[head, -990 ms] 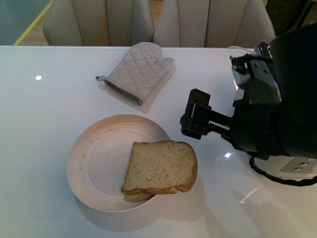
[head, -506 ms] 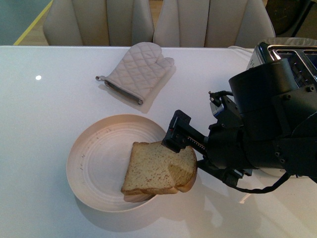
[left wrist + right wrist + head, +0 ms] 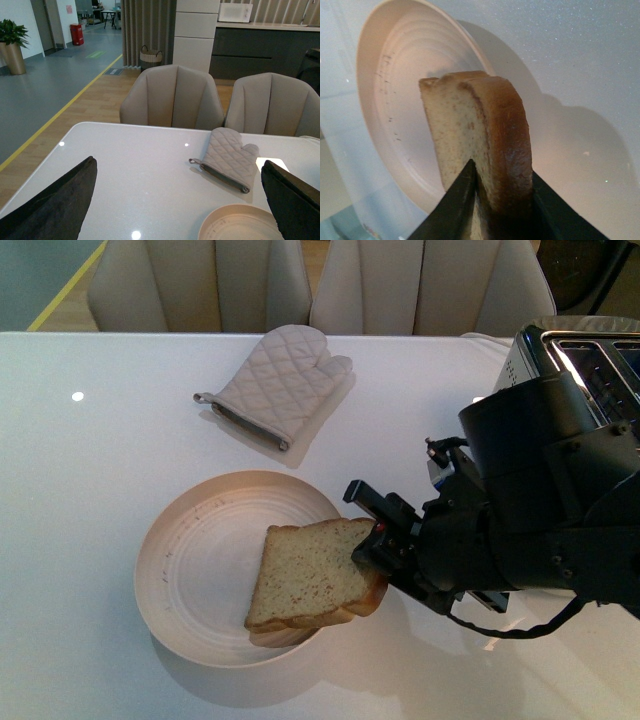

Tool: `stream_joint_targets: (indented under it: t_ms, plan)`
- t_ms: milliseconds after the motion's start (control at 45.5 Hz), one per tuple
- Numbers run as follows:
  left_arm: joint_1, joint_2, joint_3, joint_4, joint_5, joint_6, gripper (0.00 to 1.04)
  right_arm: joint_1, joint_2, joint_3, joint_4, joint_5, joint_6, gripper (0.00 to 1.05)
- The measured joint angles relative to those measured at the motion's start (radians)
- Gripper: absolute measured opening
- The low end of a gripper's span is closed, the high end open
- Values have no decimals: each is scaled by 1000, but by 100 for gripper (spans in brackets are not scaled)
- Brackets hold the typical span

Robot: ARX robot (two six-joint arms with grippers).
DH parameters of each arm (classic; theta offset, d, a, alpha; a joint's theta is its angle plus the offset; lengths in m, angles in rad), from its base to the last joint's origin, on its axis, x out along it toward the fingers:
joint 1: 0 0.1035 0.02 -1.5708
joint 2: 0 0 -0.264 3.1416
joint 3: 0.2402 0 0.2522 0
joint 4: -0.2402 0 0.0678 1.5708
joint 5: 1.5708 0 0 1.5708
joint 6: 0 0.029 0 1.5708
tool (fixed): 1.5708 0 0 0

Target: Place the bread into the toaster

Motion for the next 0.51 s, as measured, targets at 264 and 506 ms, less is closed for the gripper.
stream_joint_targets:
  t_ms: [264, 506]
  plan:
    - [0, 0, 0, 0, 0, 0, 98, -100, -276, -76, -47, 3, -7, 3]
    - [0, 0, 0, 0, 0, 0, 98, -245, -651, -53, -261, 192, -250, 3]
